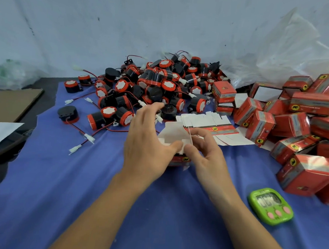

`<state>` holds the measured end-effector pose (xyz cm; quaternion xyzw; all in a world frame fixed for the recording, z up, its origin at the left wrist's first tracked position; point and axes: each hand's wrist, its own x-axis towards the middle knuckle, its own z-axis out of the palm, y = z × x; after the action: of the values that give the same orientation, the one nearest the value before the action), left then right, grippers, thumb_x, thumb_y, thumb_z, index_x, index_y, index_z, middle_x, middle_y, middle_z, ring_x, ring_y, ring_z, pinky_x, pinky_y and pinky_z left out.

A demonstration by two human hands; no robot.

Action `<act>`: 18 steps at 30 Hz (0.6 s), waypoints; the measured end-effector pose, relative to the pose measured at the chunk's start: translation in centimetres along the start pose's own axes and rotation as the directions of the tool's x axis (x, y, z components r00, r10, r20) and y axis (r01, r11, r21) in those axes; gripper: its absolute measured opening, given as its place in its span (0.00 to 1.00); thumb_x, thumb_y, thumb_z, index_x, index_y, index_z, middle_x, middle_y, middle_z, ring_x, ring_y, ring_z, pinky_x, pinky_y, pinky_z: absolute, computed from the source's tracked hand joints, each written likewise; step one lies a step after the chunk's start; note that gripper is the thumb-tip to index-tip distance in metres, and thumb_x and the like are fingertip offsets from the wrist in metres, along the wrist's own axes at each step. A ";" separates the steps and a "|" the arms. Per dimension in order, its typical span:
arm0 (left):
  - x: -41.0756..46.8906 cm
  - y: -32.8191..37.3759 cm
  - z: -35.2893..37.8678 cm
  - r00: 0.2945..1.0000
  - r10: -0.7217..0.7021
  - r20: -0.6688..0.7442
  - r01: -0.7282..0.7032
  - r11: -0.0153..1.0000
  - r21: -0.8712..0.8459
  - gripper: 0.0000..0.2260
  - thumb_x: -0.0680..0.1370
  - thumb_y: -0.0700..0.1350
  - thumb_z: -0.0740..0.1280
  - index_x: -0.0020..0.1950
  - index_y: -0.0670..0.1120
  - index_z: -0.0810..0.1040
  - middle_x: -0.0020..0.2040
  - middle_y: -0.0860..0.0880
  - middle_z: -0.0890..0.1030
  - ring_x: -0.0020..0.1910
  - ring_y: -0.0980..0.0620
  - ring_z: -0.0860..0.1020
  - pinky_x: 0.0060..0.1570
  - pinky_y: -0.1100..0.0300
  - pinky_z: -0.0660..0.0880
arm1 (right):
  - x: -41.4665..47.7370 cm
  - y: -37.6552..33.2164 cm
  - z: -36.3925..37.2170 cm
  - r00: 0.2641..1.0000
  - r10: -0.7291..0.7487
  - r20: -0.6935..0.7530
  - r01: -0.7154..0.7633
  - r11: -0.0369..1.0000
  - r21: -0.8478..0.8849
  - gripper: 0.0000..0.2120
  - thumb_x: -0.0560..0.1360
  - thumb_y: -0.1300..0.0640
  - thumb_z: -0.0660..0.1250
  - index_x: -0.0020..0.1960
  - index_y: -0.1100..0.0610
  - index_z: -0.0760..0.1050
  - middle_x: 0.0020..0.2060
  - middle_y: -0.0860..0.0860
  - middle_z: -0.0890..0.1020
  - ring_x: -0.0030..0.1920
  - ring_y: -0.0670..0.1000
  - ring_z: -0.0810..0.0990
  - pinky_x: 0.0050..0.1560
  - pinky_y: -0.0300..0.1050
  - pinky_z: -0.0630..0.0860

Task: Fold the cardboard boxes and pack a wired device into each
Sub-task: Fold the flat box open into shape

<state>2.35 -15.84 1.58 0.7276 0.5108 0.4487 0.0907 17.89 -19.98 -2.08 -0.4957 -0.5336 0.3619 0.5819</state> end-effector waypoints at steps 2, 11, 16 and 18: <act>-0.3 -0.4 0.5 0.954 -0.233 0.187 0.272 0.936 -0.221 0.37 0.70 0.54 0.79 0.74 0.63 0.64 0.63 0.65 0.76 0.59 0.63 0.75 0.52 0.71 0.71 | -0.4 0.3 0.3 0.997 -0.046 -0.058 0.036 0.984 -0.174 0.14 0.81 0.51 0.65 0.64 0.38 0.75 0.56 0.36 0.84 0.49 0.46 0.84 0.47 0.39 0.81; -0.8 -1.2 1.6 0.839 -0.430 0.334 0.542 0.715 -0.441 0.15 0.65 0.47 0.68 0.49 0.61 0.82 0.43 0.57 0.86 0.44 0.56 0.83 0.46 0.48 0.80 | -0.9 0.0 0.4 0.994 -0.102 -0.046 0.096 0.989 -0.114 0.12 0.78 0.44 0.71 0.59 0.32 0.81 0.65 0.27 0.76 0.71 0.32 0.71 0.65 0.33 0.74; -1.1 -1.0 0.8 0.862 -0.325 0.388 0.481 0.765 -0.427 0.12 0.71 0.53 0.68 0.51 0.68 0.80 0.46 0.62 0.86 0.46 0.62 0.83 0.47 0.57 0.79 | -0.2 0.1 0.3 0.993 0.010 -0.119 0.003 0.995 0.104 0.11 0.81 0.57 0.69 0.59 0.47 0.86 0.56 0.44 0.87 0.62 0.46 0.83 0.64 0.52 0.79; -1.2 -0.9 0.8 0.859 -0.275 0.431 0.464 0.775 -0.429 0.12 0.73 0.56 0.67 0.52 0.72 0.78 0.50 0.68 0.84 0.50 0.67 0.81 0.51 0.62 0.77 | 0.1 0.3 0.2 0.987 0.074 -0.142 -0.048 0.983 0.178 0.13 0.78 0.63 0.70 0.57 0.49 0.86 0.52 0.47 0.88 0.57 0.49 0.86 0.60 0.52 0.81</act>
<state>2.27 -16.18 -0.07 0.6258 0.4812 0.4077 0.4589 17.72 -19.80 -2.33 -0.4847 -0.4398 0.3869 0.6496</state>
